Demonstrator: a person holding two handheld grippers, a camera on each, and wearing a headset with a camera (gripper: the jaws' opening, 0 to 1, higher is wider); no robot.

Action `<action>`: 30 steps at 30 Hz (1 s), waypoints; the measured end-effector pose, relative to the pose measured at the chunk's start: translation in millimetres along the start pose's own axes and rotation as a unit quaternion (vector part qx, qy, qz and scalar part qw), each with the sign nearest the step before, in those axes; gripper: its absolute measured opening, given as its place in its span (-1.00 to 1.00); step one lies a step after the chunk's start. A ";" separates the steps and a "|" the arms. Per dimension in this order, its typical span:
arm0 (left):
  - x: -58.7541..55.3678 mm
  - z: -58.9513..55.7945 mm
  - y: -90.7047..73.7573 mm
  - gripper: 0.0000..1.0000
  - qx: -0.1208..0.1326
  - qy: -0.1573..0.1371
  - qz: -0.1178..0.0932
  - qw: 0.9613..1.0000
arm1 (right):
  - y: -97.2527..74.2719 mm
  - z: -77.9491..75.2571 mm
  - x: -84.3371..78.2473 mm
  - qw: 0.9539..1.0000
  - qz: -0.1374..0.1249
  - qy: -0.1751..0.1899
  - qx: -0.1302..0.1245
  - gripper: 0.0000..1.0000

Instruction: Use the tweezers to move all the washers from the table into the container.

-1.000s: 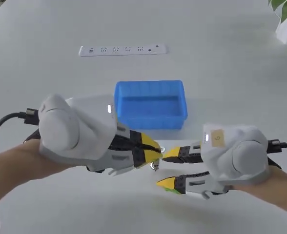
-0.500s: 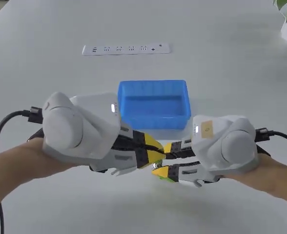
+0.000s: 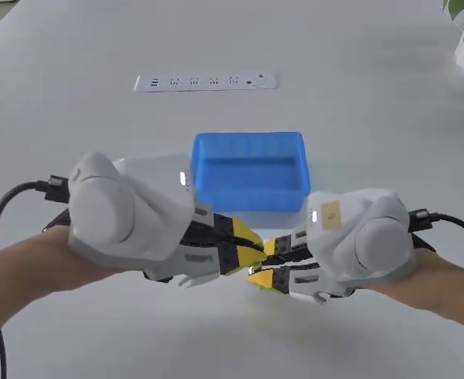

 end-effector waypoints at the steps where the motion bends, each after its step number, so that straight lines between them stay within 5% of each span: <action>1: 0.2 0.0 0.4 -0.89 0.000 -0.002 -0.001 1.000 | -0.1 -0.2 -0.2 1.000 -0.001 0.000 0.000 -0.80; 6: 1.3 0.4 2.3 -0.88 0.006 0.002 -0.002 1.000 | -1.0 -0.5 -0.9 1.000 -0.001 0.003 -0.004 -0.80; 9: 1.0 0.3 3.1 -0.87 0.003 -0.030 -0.007 1.000 | -1.4 0.1 -1.4 1.000 -0.002 0.004 -0.005 -0.80; 30: 0.0 -0.9 1.8 -0.83 -0.001 -0.020 -0.001 1.000 | -1.2 2.7 0.4 1.000 -0.008 0.015 -0.010 -0.82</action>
Point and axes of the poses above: the centre of the closed fingertips' face, and the gripper's own axes: y roughly forward along the fingers, z roughly to its left, x roughly out of its top, the point moved 5 cm from there along -y, roughly backward along the fingers, and after that the axes turned 12 degrees about -y, right-handed, at the moved point
